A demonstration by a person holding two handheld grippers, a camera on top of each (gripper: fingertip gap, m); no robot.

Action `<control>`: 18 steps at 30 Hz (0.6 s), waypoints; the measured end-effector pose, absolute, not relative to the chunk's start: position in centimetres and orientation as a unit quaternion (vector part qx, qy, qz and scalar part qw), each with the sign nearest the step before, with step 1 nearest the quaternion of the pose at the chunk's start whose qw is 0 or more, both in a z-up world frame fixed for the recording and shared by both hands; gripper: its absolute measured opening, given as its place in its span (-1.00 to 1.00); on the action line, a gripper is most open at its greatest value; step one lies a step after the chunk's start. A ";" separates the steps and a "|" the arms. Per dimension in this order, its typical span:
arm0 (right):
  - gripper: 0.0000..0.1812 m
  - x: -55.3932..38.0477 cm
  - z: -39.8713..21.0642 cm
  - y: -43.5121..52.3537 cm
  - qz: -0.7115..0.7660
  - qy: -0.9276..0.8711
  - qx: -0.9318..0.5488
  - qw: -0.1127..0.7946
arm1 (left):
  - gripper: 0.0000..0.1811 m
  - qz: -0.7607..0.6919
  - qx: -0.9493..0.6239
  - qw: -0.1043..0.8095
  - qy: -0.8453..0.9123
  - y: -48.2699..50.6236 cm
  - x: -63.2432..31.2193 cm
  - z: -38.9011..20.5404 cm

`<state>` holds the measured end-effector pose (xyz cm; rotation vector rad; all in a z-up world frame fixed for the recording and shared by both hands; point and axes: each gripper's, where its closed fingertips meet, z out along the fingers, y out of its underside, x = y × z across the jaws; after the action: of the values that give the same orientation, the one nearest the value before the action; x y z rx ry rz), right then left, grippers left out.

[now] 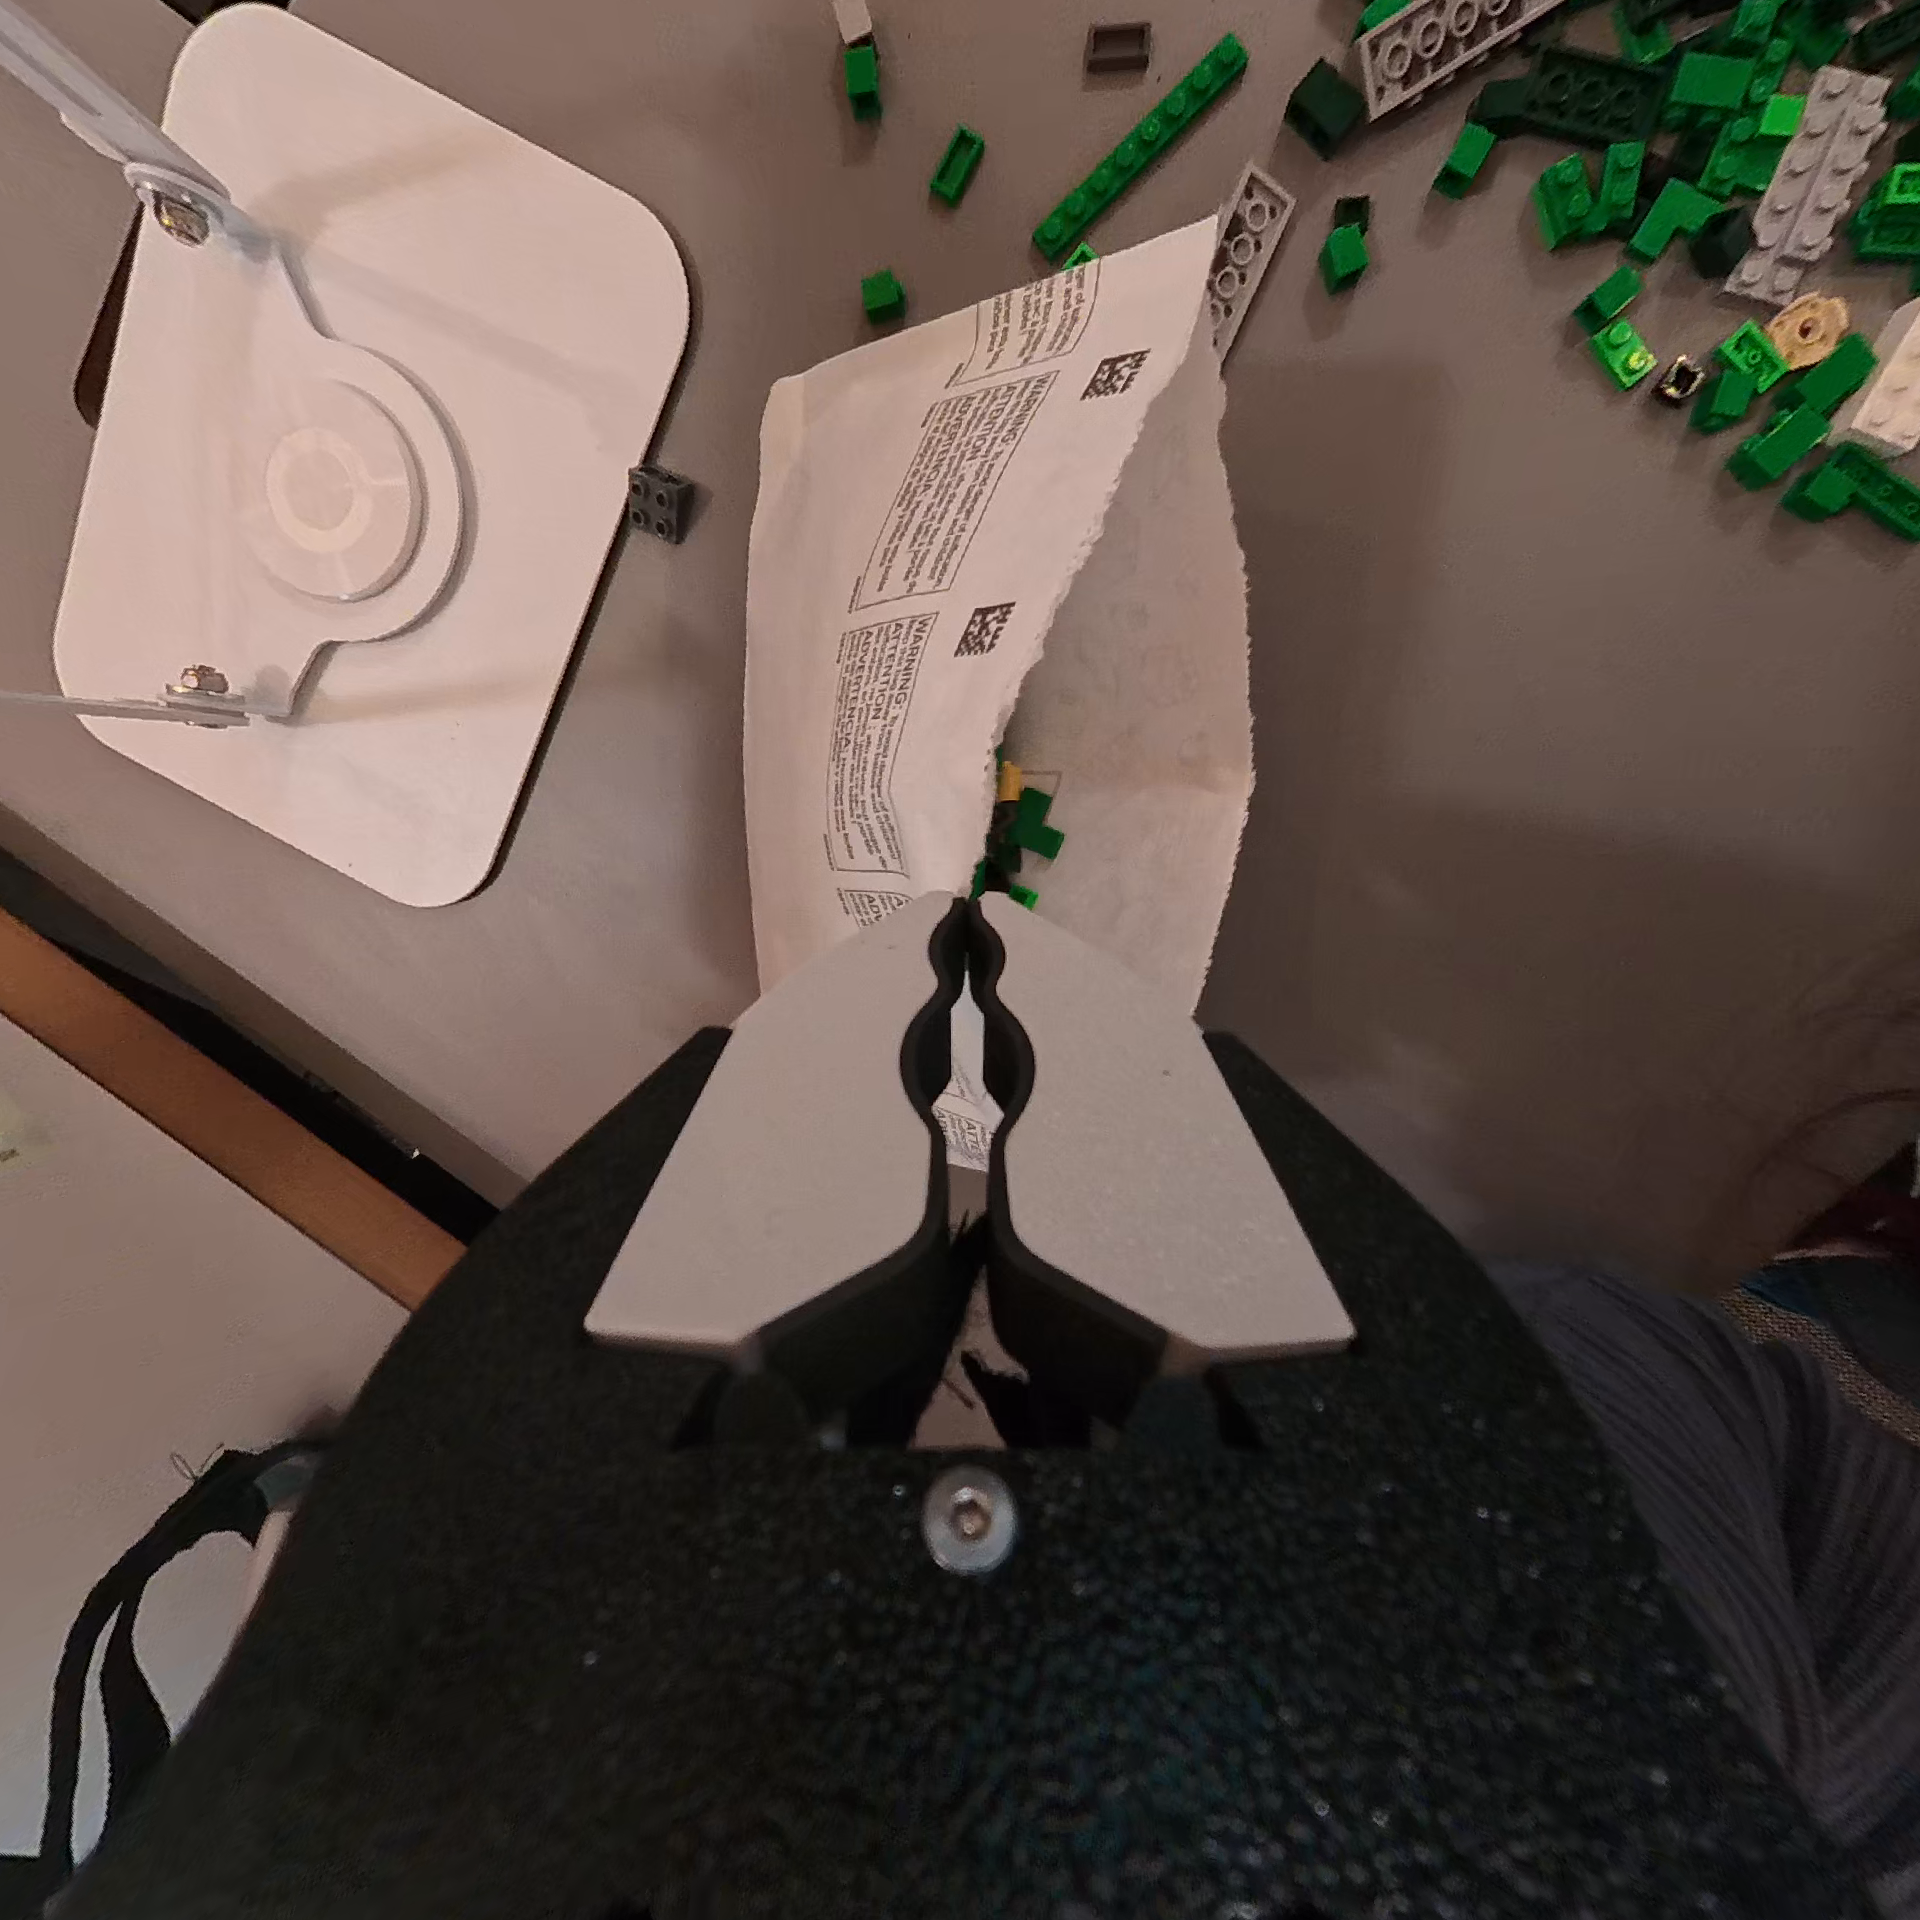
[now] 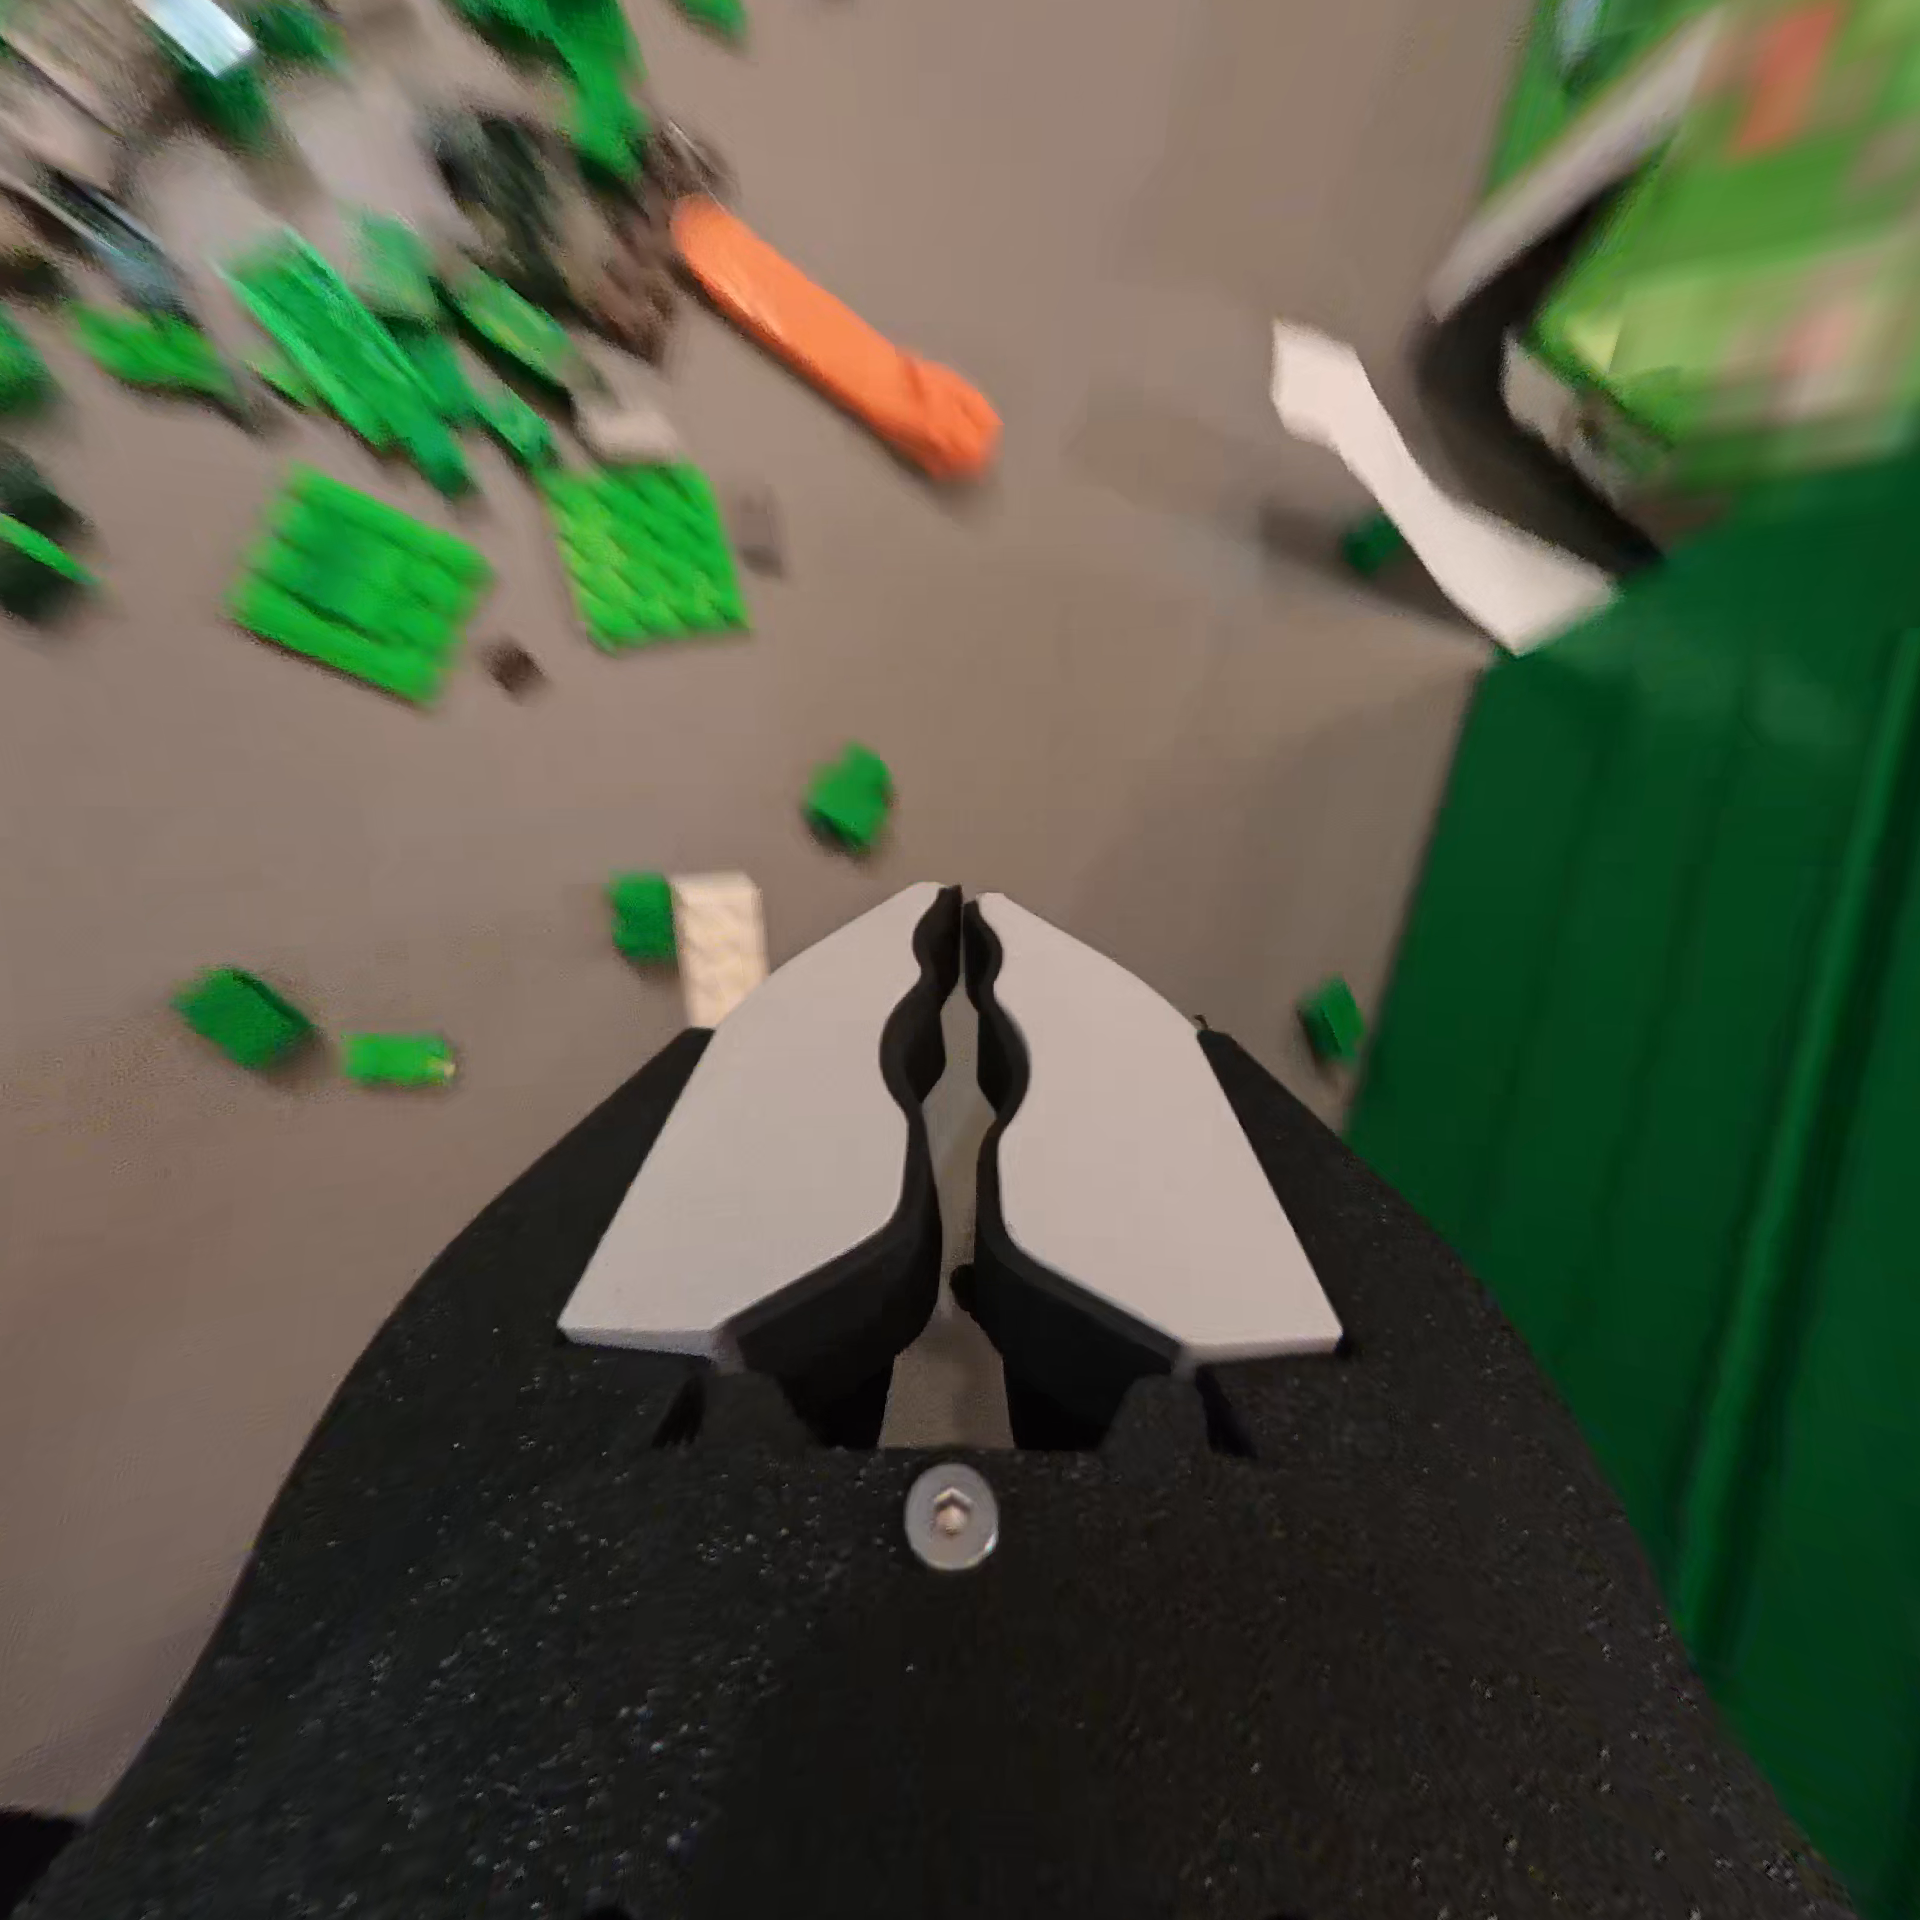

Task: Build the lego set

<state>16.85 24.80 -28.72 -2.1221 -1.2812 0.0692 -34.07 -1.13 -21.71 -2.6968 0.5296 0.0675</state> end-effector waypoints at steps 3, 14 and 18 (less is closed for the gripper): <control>-1.00 11.2 -28.4 25.1 0.081 -0.527 -0.772 0.345 | -1.00 0.024 -0.962 0.193 0.191 -1.0 -34.0 -21.8; -0.97 -2.2 -30.0 27.4 0.192 -0.648 -0.688 0.264 | -1.00 0.024 -0.959 0.194 0.204 -0.8 -33.6 -21.7; -1.00 -3.3 -31.5 28.7 0.177 -0.638 -0.712 0.234 | -1.00 0.023 -0.958 0.194 0.211 -0.6 -33.3 -21.7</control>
<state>-3.30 28.74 -31.46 -1.9544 -1.7518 0.4859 -33.35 -0.61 -21.69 -2.6864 0.5907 0.0633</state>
